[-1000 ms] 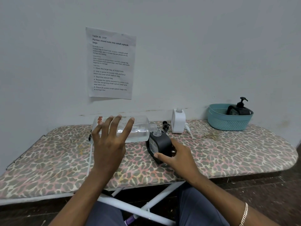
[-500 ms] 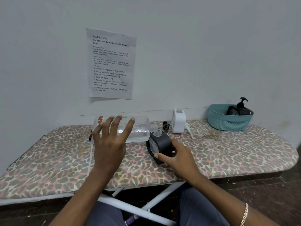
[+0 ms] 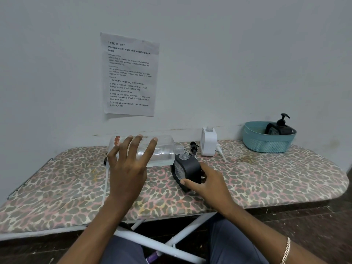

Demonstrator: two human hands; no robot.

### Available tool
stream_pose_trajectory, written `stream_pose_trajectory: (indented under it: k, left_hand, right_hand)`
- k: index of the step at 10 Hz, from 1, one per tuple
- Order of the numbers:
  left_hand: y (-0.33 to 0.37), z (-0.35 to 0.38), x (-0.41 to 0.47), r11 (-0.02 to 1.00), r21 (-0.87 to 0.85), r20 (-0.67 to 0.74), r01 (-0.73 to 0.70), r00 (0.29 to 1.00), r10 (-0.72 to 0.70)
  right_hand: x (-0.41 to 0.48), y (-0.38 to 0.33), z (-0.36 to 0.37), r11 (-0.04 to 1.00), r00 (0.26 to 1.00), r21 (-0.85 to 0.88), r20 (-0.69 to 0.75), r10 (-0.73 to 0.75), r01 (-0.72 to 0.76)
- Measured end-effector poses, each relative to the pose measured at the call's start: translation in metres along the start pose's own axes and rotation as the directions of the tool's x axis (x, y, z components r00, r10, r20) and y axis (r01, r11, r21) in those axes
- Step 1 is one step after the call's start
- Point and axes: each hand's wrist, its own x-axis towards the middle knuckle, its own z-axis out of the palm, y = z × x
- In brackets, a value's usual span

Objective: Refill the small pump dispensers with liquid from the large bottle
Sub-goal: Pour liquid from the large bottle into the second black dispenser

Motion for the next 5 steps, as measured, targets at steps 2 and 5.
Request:
stream_pose_trajectory:
  k: [2,5]
  left_hand:
    - [-0.0002,-0.0002,-0.0003,1.000,-0.001,0.001,0.002,1.000,-0.002]
    - [0.0002,0.0003,0.0007,1.000,-0.002,-0.004,0.000,1.000,0.000]
  right_hand:
    - [0.0006,-0.0006,0.0003,1.000,1.000,-0.010,0.000,-0.004,0.004]
    - [0.0001,-0.0026,-0.0008,1.000,1.000,-0.026,0.011,-0.002,0.002]
